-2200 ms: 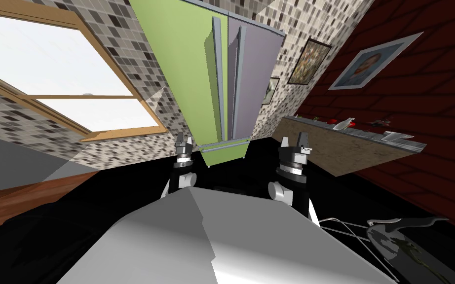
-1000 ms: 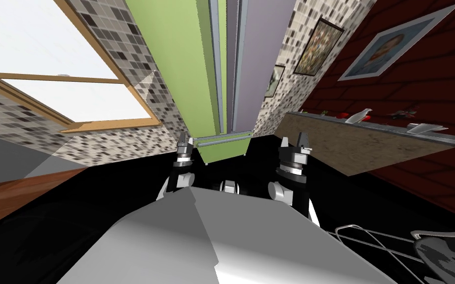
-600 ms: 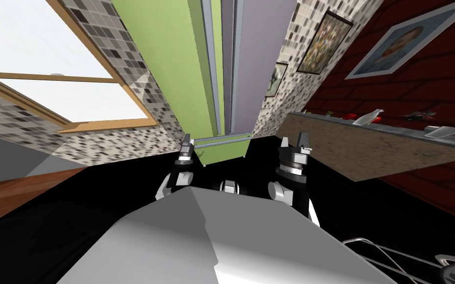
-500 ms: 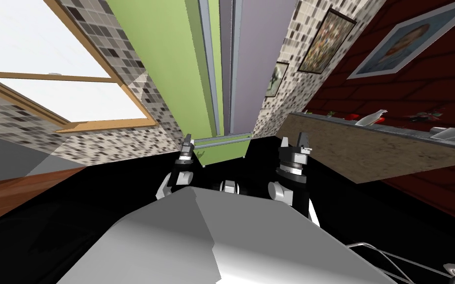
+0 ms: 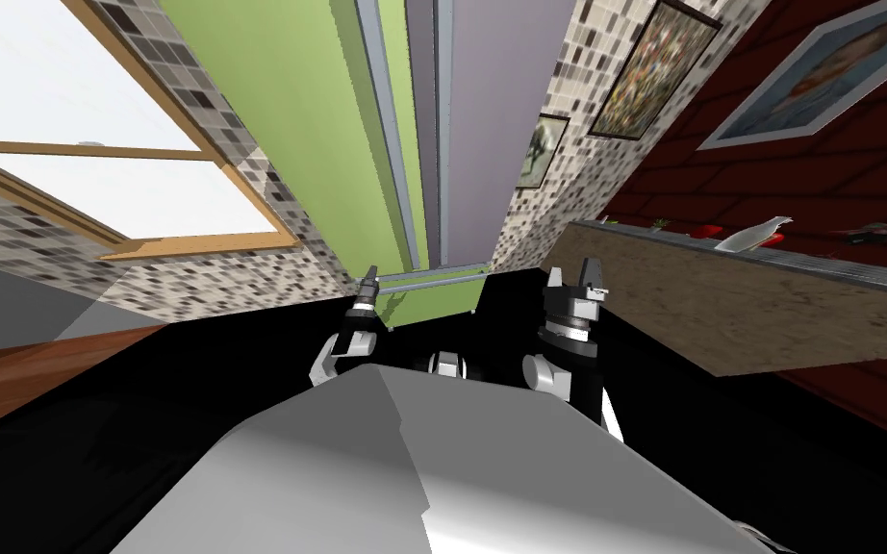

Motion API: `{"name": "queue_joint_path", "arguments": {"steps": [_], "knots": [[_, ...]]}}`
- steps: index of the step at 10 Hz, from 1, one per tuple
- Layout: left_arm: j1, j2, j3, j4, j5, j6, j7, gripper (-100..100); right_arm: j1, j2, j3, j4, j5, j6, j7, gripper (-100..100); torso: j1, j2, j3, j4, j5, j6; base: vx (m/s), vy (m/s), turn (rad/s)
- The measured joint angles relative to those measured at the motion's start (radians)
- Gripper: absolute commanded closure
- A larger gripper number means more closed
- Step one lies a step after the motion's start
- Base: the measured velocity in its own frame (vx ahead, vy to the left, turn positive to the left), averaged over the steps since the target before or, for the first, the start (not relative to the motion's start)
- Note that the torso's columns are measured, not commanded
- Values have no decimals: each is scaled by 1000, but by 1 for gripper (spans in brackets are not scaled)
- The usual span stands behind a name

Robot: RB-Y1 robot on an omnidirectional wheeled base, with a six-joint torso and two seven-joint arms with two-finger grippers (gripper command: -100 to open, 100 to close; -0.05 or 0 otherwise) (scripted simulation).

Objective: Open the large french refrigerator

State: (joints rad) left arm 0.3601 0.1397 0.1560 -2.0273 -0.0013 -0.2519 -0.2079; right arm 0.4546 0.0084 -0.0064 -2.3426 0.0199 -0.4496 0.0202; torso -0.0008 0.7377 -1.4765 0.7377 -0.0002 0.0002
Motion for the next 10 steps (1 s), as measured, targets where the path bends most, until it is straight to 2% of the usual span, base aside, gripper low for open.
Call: {"name": "queue_joint_path", "arguments": {"steps": [2, 4, 7, 10], "knots": [[-29, -20, 14, 46, -23, 44, -26, -100, 0, 0, 0, 0, 0, 0, 0, 0, 0, 0, 0, 0, 0, 0, 170, -153, 49], [-38, -29, 29, 76, -39, 74, -43, -100, 0, 0, 0, 0, 0, 0, 0, 0, 2, 1, 1, 0, 1, 0, 162, -110, 50], [-61, -32, 49, 122, -63, 126, -69, -100, 0, 0, 0, 0, 0, 0, 0, 0, 0, 0, 1, 0, 0, 0, 140, -125, 45], [-95, -20, 73, 175, -83, 181, -92, -100, 0, 0, 0, 0, 0, 0, 0, 0, 2, 1, 1, 0, 0, 0, 129, -126, 37]]}}
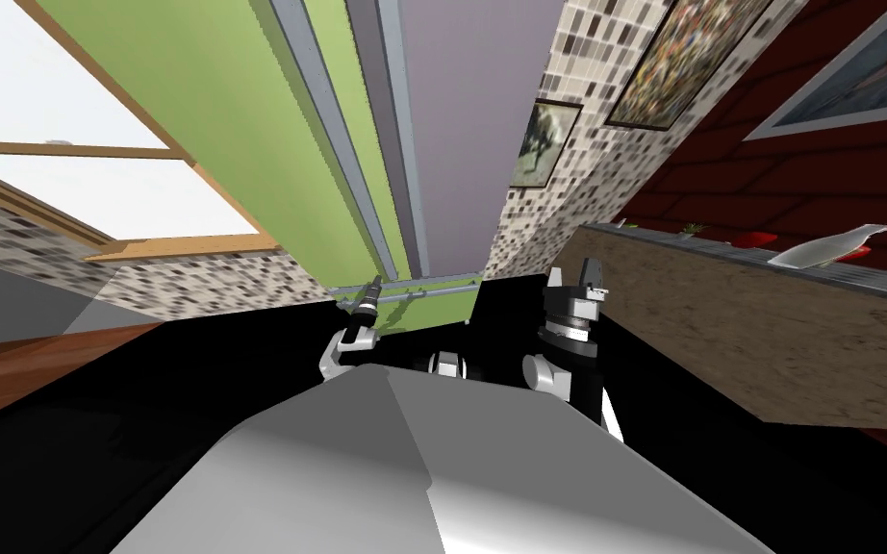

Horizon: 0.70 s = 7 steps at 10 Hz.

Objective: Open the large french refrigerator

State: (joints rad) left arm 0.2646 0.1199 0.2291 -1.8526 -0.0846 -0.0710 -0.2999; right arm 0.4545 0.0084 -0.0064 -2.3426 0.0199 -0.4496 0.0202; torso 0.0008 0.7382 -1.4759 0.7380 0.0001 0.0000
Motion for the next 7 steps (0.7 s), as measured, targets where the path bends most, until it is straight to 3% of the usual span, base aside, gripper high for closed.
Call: {"name": "queue_joint_path", "arguments": {"steps": [4, 7], "knots": [[-27, -2, 22, 54, -32, 61, -35, -100, 0, 0, 0, 0, 0, 0, 0, 0, -3, 0, 0, 0, -1, 0, 117, -113, 41], [-56, 19, 45, 104, -52, 119, -58, -100, 0, 0, 0, 0, 0, 0, 0, 0, -3, -3, -2, -1, -1, 0, 139, -122, 40]]}}
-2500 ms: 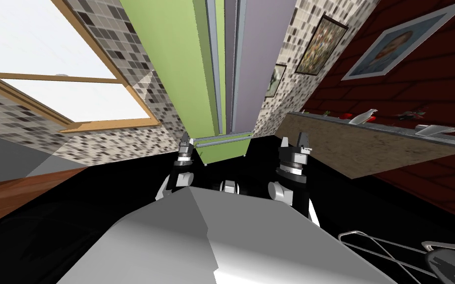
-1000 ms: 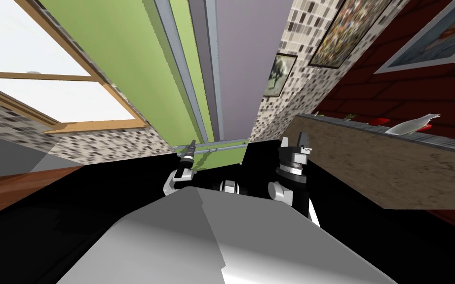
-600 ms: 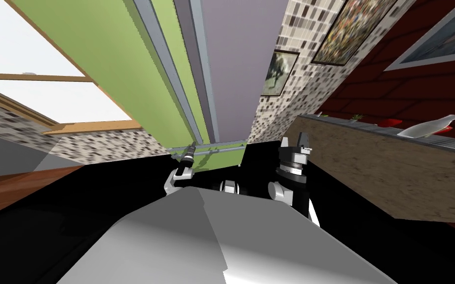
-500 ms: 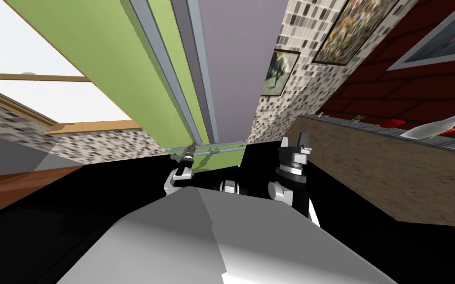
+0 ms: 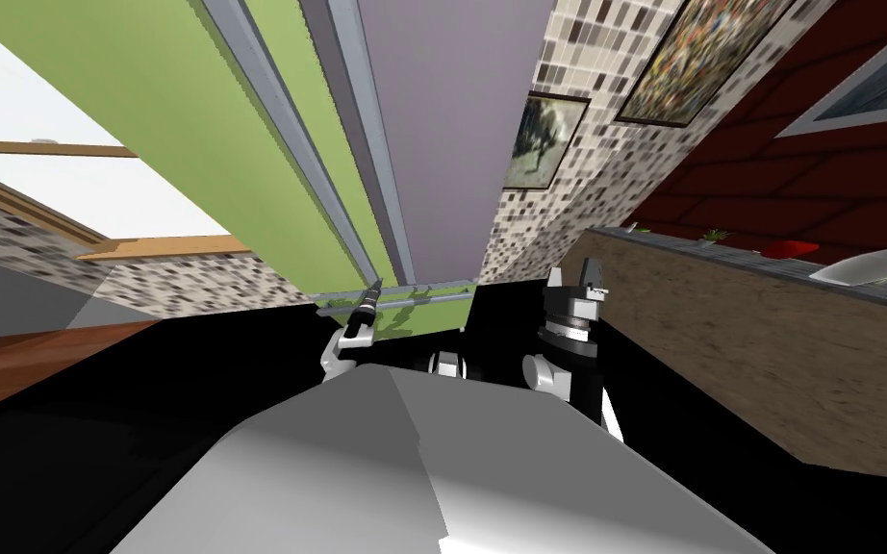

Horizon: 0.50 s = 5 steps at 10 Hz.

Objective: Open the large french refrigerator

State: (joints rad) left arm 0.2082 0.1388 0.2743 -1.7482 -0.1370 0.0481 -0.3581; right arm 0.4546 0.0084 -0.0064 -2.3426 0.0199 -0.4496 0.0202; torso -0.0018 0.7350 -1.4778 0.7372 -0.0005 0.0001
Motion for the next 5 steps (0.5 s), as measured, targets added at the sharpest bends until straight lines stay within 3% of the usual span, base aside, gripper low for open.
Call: {"name": "queue_joint_path", "arguments": {"steps": [2, 3, 4, 5], "knots": [[-14, -8, 15, 7, -7, 10, -5, -100, 0, 0, 0, 0, 0, 0, 0, 0, 8, 9, 6, 3, 2, 0, 8, 21, -198], [-35, -17, 33, 15, -15, 21, -11, -100, -1, 0, 0, 0, 0, 0, 0, 0, 7, 8, 5, 2, 2, 0, -4, 23, -36], [-37, -17, 35, 16, -16, 23, -12, 100, 0, 0, 0, 0, 0, 0, 0, 0, 3, 6, 4, 2, 1, -1, -4, -6, 200], [-24, -10, 21, 9, -10, 18, -9, 100, 0, 0, 0, 0, 0, 0, 0, 0, 1, 4, 2, 1, 0, -3, -4, -14, 32]]}}
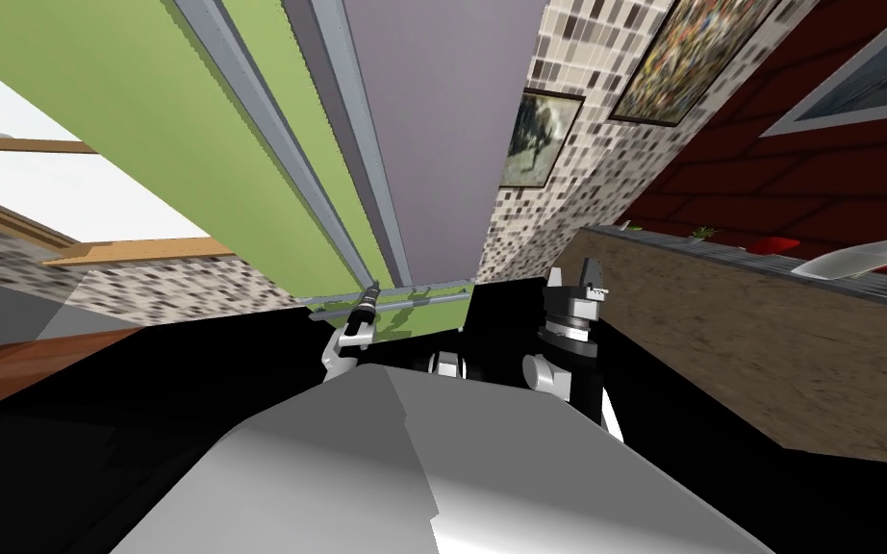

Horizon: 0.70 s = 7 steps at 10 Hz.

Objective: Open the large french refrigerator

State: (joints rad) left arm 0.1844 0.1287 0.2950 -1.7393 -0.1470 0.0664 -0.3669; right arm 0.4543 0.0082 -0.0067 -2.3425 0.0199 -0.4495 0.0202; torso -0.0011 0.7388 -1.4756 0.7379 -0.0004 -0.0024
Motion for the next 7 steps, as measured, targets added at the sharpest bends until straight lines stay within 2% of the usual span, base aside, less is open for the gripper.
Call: {"name": "queue_joint_path", "arguments": {"steps": [2, 4, 7], "knots": [[0, 8, -13, 6, 4, -2, 2, 100, 0, 0, 0, 0, 0, 0, 0, 0, 3, 4, 2, 2, 0, 3, -152, 119, -147], [10, 25, -59, -17, 13, 7, 7, 100, -1, 0, 0, 0, 0, 0, 0, 0, 5, 13, 8, 6, 0, -1, -255, 230, -209], [12, 58, -129, -25, 28, 5, 15, 100, -1, 0, 0, 0, 0, 0, 0, 0, 2, 9, 5, 6, -3, -6, -316, 183, -156]]}}
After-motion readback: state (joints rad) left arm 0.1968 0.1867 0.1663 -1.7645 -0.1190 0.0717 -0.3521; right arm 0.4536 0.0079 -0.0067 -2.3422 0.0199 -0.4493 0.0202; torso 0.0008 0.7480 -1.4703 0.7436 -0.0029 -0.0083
